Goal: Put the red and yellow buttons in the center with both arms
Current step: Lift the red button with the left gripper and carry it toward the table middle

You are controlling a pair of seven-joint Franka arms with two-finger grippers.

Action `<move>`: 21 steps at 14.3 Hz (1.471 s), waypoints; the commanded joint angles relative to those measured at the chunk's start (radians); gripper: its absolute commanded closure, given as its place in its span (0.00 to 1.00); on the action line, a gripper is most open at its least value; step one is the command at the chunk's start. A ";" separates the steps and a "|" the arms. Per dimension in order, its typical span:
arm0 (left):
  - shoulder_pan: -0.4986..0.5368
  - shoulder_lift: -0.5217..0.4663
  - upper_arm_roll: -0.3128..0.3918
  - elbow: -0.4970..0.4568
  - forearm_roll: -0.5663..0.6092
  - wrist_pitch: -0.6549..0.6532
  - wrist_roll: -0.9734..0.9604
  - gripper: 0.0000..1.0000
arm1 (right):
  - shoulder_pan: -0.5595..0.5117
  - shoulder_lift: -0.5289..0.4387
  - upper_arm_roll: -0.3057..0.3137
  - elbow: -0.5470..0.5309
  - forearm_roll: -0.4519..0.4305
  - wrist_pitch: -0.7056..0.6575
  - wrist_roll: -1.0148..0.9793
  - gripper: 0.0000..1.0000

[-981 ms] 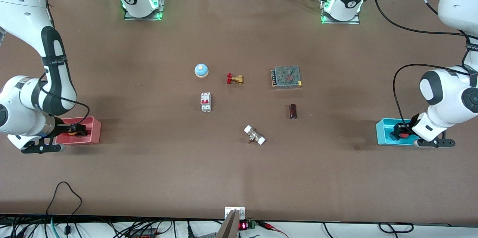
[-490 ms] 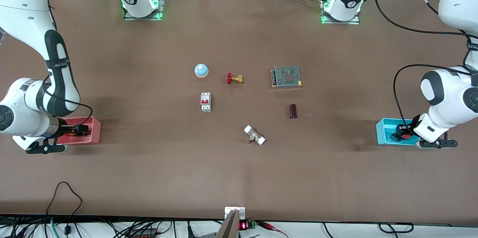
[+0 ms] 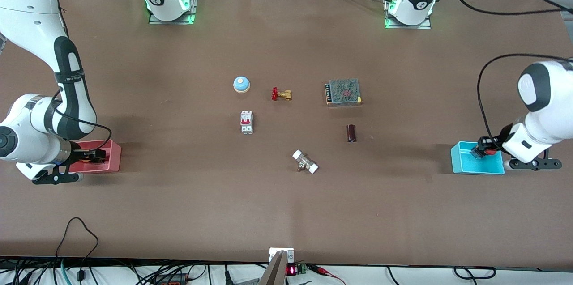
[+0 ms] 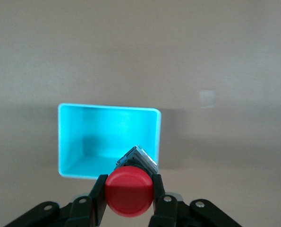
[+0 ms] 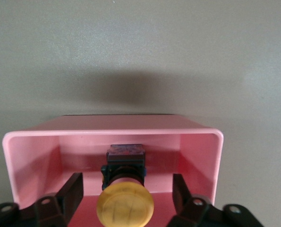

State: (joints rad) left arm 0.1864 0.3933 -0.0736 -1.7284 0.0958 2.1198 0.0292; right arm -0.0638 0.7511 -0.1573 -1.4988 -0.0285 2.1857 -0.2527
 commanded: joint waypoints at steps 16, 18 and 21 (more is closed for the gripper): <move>-0.373 0.117 -0.069 -0.048 -0.045 0.167 -0.653 0.76 | -0.014 0.008 0.013 0.022 0.018 -0.006 -0.033 0.61; -0.384 0.153 -0.069 -0.056 -0.045 0.231 -0.672 0.76 | -0.013 0.004 0.013 0.022 0.018 -0.010 -0.033 0.61; -0.392 0.177 -0.069 -0.056 -0.045 0.255 -0.675 0.76 | -0.011 -0.010 0.013 0.023 0.018 -0.017 -0.042 0.61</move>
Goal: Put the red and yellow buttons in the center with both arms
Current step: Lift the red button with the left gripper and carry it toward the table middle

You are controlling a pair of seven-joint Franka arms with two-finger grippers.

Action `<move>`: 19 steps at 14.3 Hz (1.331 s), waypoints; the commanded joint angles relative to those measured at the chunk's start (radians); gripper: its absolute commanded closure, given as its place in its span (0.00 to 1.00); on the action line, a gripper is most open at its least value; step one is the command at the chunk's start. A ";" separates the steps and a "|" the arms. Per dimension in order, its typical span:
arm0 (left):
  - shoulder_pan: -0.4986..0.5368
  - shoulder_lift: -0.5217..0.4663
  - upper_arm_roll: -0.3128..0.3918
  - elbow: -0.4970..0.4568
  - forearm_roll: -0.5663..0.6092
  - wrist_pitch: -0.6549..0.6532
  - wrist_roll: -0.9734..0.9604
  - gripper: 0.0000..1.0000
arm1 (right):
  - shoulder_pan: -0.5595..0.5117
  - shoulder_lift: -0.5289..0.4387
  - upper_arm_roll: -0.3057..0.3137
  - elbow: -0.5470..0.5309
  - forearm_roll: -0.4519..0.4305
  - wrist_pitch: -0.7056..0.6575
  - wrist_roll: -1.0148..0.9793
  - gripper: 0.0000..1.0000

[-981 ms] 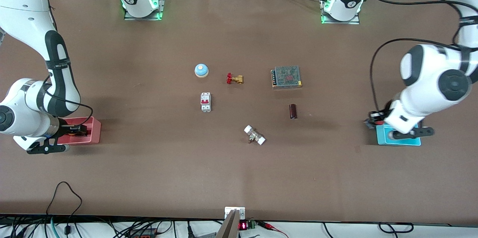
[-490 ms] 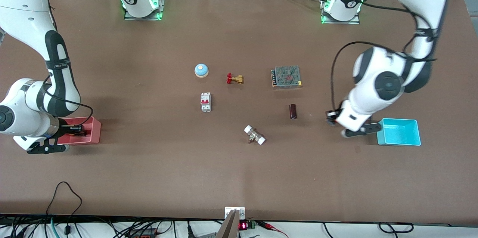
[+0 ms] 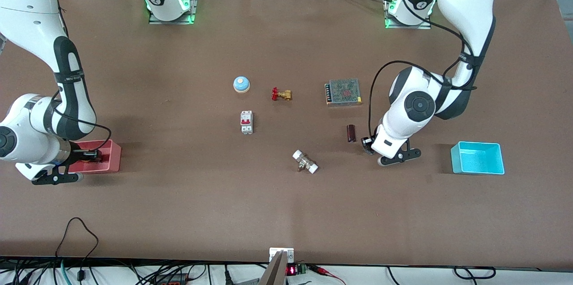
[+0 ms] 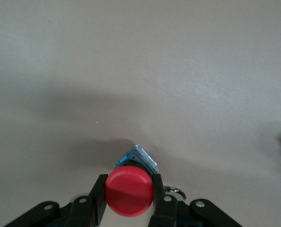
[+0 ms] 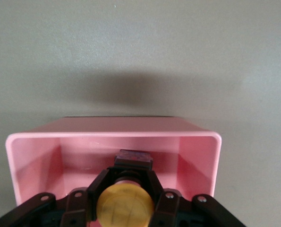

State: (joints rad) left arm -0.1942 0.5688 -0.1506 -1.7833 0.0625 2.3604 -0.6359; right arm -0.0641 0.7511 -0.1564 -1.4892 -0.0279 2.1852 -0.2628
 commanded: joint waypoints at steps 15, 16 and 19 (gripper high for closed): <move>0.035 -0.142 0.017 -0.001 -0.003 -0.085 0.036 0.00 | 0.182 -0.279 0.015 0.012 0.058 -0.301 0.094 0.60; 0.050 -0.177 0.017 -0.001 -0.003 -0.119 0.070 0.00 | 0.222 -0.276 0.015 0.009 0.080 -0.301 0.129 0.61; 0.099 -0.285 0.016 -0.001 -0.003 -0.251 0.185 0.00 | 0.325 -0.233 0.015 0.009 0.123 -0.288 0.256 0.61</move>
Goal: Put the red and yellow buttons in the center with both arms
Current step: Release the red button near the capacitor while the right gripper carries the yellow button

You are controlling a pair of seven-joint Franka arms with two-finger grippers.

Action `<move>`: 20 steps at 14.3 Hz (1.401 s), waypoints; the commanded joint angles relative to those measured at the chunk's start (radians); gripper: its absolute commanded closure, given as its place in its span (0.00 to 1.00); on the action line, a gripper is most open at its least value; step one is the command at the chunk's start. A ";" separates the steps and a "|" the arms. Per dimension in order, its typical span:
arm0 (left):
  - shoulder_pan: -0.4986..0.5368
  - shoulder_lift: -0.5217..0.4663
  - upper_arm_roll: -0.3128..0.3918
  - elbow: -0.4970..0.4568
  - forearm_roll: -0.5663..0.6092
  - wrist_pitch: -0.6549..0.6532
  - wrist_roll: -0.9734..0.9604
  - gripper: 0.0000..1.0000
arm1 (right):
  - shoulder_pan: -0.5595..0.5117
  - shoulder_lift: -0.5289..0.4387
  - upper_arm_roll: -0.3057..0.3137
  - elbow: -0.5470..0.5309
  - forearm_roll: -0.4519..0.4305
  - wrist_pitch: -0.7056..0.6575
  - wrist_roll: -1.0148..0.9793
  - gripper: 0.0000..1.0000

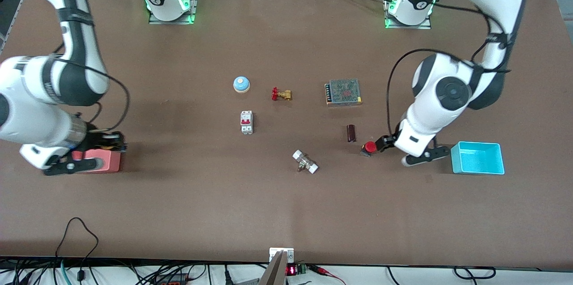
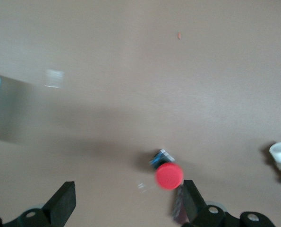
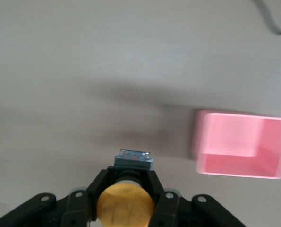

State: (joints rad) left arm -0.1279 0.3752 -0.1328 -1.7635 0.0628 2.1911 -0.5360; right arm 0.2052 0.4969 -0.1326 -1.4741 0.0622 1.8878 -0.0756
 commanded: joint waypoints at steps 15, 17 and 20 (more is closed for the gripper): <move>0.194 -0.358 0.001 0.030 -0.015 -0.393 0.482 0.00 | 0.241 0.230 -0.008 -0.038 0.094 0.211 0.238 0.65; 0.209 -0.354 0.002 0.074 -0.015 -0.442 0.519 0.00 | 0.244 0.239 -0.008 -0.041 0.094 0.226 0.240 0.65; 0.218 -0.349 0.002 0.096 -0.015 -0.462 0.554 0.00 | 0.247 0.255 -0.008 -0.048 0.094 0.243 0.238 0.64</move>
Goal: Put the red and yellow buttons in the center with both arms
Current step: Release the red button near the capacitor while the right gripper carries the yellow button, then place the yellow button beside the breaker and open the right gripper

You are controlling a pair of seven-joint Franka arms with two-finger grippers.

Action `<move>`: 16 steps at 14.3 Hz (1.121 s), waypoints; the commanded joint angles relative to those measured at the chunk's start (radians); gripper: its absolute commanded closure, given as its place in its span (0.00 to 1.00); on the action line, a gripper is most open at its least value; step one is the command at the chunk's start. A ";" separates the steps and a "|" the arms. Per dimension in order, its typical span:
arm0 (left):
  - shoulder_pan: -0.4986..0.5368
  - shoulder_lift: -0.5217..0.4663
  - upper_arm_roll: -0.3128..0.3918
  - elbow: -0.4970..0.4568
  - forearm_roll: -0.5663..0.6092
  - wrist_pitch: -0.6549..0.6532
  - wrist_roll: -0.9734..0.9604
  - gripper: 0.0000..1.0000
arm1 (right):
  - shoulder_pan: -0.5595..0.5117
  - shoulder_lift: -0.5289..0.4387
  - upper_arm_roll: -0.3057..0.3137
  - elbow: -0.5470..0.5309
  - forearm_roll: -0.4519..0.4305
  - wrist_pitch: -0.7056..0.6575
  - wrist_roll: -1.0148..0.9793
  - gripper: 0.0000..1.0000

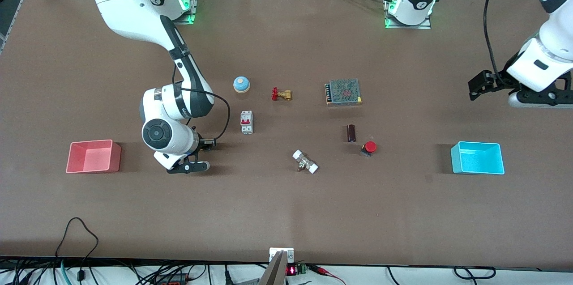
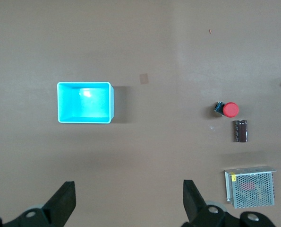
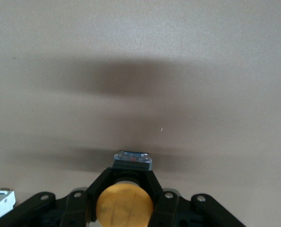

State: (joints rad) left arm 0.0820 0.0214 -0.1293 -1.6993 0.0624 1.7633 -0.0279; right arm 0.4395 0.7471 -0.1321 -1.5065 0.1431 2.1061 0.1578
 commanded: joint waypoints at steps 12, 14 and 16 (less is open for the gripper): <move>0.039 0.003 -0.001 0.056 -0.067 -0.044 0.062 0.00 | -0.005 -0.313 -0.078 0.005 0.006 -0.178 -0.009 0.00; 0.039 0.003 -0.001 0.055 -0.067 -0.044 0.062 0.00 | -0.005 -0.360 -0.110 0.006 0.003 -0.225 -0.007 0.00; 0.039 -0.001 -0.001 0.056 -0.067 -0.042 0.059 0.00 | -0.005 -0.402 -0.152 0.022 -0.002 -0.282 -0.015 0.00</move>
State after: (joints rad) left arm 0.1128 0.0215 -0.1292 -1.6640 0.0143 1.7429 0.0069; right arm 0.4337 0.3936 -0.2552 -1.4711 0.1425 1.8671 0.1541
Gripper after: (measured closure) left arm 0.000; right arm 0.000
